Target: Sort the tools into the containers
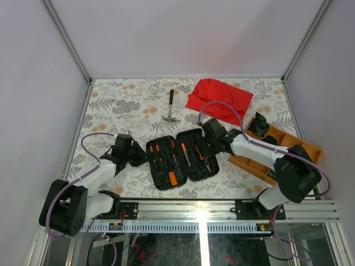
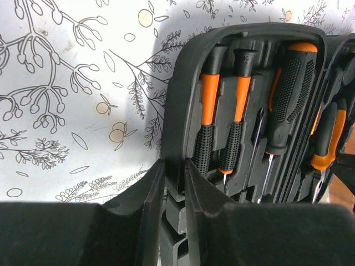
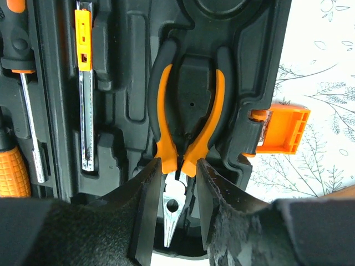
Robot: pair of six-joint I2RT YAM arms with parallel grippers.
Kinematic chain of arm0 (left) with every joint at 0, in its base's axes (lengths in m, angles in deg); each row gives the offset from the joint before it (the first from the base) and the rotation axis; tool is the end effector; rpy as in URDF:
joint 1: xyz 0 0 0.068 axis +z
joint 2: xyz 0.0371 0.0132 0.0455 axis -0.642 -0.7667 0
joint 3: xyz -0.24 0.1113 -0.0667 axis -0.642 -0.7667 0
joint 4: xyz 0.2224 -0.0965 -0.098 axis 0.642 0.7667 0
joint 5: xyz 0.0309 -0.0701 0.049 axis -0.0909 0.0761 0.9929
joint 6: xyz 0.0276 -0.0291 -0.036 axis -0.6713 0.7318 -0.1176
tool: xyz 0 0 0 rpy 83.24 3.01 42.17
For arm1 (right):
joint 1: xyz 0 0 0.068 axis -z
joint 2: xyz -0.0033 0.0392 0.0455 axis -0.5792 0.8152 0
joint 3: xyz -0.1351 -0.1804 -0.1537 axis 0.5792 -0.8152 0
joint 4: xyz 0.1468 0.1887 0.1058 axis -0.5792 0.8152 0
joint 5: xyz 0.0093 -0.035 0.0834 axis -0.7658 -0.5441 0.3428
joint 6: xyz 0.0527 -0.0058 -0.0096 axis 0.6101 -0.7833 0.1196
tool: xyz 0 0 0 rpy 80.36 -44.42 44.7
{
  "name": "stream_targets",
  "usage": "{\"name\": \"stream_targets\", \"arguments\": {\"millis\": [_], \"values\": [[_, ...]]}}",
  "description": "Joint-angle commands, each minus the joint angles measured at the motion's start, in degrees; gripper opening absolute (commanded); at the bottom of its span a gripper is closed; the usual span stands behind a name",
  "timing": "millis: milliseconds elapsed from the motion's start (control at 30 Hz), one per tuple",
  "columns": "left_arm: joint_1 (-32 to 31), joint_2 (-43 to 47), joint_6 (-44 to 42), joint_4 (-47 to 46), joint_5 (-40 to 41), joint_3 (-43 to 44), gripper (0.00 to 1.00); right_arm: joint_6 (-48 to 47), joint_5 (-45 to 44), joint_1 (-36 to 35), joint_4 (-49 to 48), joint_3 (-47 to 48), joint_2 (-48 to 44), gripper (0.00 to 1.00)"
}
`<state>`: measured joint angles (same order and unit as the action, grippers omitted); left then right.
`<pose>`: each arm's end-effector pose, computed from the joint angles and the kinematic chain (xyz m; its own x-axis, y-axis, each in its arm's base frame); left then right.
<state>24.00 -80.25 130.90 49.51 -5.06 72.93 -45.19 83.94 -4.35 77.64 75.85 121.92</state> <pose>0.1892 -0.0620 0.1438 -0.8061 -0.4854 -0.3386 -0.2341 0.7869 -0.5709 0.2324 0.1942 0.1971 -0.8037 -0.2270 -0.5501 -0.4002 0.8903 0.2172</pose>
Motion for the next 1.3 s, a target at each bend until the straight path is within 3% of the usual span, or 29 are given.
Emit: {"name": "stream_targets", "arguments": {"millis": [0, 433, 667, 767, 900, 1100, 1167, 1267], "values": [[0.5, -0.9, -0.9, -1.0, -0.3, -0.6, 0.17, -1.1, 0.9, -0.8, 1.0, 2.6, 0.8, 0.38], [0.6, -1.7, -1.0, -2.0, -1.4, -0.9, 0.12, -2.2, -1.1, -2.6, 6.5, 6.3, 8.5, 0.36], [0.6, -2.1, -1.1, -2.2, -1.6, -0.4, 0.1, -2.0, -0.7, -4.3, 8.9, 5.7, 12.7, 0.2], [0.6, -2.1, -1.2, -2.2, -1.6, -0.3, 0.1, -1.9, -0.5, -4.5, 7.3, 4.7, 10.7, 0.21], [0.6, -2.0, -1.4, -2.0, -1.5, -0.4, 0.1, -2.7, -0.4, -4.5, 4.7, 4.9, 4.3, 0.37], [0.6, -1.8, -1.1, -1.8, -1.2, -0.6, 0.12, -2.7, -3.9, -4.5, 2.1, 3.7, -4.7, 0.42], [0.6, -1.8, -1.1, -2.0, -1.2, -0.6, 0.12, -2.3, -4.8, -4.5, 2.8, 3.0, -6.0, 0.42], [0.6, -2.0, -1.2, -2.0, -1.2, -0.4, 0.13, -1.8, -5.3, -4.5, 6.3, 3.1, -5.6, 0.3]]}}
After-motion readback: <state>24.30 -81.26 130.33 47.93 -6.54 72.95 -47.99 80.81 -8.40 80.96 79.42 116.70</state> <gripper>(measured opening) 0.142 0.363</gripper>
